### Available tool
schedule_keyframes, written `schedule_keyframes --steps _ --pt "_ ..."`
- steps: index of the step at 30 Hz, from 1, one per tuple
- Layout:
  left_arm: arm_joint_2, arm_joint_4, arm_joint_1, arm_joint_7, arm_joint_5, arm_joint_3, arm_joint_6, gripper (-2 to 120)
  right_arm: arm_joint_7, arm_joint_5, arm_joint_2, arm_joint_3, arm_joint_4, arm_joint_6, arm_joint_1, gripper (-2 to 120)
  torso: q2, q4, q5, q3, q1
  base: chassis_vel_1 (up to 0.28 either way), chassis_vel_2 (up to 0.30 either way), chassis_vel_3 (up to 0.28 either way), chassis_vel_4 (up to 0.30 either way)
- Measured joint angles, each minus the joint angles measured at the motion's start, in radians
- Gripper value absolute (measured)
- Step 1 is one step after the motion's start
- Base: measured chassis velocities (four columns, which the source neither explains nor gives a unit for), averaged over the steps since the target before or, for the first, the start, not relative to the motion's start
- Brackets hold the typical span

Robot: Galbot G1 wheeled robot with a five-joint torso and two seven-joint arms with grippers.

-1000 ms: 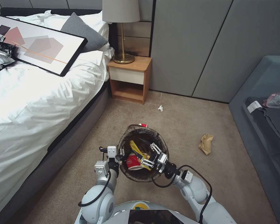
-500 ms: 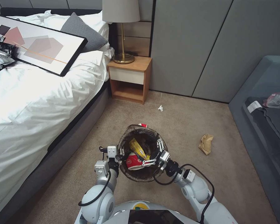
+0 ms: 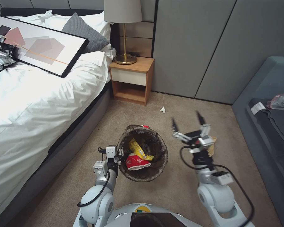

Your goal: Pick up the trash bin, then pick up the garbage from the floor and place it into the trash bin.

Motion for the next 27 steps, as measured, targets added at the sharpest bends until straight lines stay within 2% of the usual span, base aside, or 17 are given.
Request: schedule_keyframes --steps 1,3,5,6,8,10,12,16,20,27 --pt "-0.001 0.000 -0.002 0.000 -0.004 -0.004 0.000 3 0.053 -0.007 0.004 0.020 0.029 0.000 -0.022 100 0.000 -0.0001 -0.0002 0.000 0.000 0.000 0.000 0.000 0.000" --pt "-0.002 0.000 -0.003 -0.001 -0.005 -0.007 0.000 3 0.089 -0.010 0.008 0.034 0.044 -0.001 -0.037 100 0.000 0.0001 0.0004 0.000 0.000 0.000 0.000 0.000 0.000" --pt "-0.002 0.000 -0.008 -0.001 -0.011 -0.012 0.000 3 0.195 0.000 0.026 0.088 0.075 0.009 -0.086 100 0.000 -0.0003 -0.0003 0.000 0.000 0.000 0.000 0.000 0.000" --pt "-0.002 0.000 -0.008 -0.001 -0.011 -0.012 0.000 3 0.195 0.000 0.026 0.088 0.075 0.009 -0.086 100 0.000 -0.0003 -0.0003 0.000 0.000 0.000 0.000 0.000 0.000" --pt "-0.003 0.000 -0.009 -0.002 -0.014 -0.016 0.000 3 0.254 0.026 0.055 0.164 0.042 0.057 -0.132 100 0.000 0.0001 0.0002 0.000 0.000 0.000 0.000 0.000 0.000" --pt "-0.003 0.000 -0.009 -0.002 -0.015 -0.017 0.000 3 0.252 0.034 0.059 0.174 0.031 0.068 -0.139 100 0.000 0.0000 0.0003 0.000 0.000 0.000 0.000 0.000 0.000" --pt "-0.006 0.000 -0.006 -0.003 -0.014 -0.021 0.000 3 0.226 0.037 0.082 0.212 -0.057 0.145 -0.177 100 0.000 -0.0002 0.0004 0.000 0.000 0.000 0.000 0.000 0.000" --pt "-0.008 -0.001 -0.002 -0.003 -0.013 -0.026 0.000 3 0.221 0.026 0.100 0.224 -0.129 0.183 -0.188 100 0.000 0.0000 0.0003 0.000 0.000 0.000 0.000 0.000 0.000" --pt "-0.011 -0.004 0.000 -0.003 -0.012 -0.027 0.000 3 0.218 0.016 0.115 0.243 -0.203 0.209 -0.181 100 0.000 0.0000 0.0002 0.000 0.000 0.000 0.000 0.000 0.000" --pt "-0.011 -0.007 -0.001 -0.004 -0.011 -0.031 0.000 3 0.209 0.036 0.120 0.252 -0.230 0.212 -0.165 100 0.000 0.0000 0.0001 0.000 0.000 0.000 0.000 0.000 0.000"
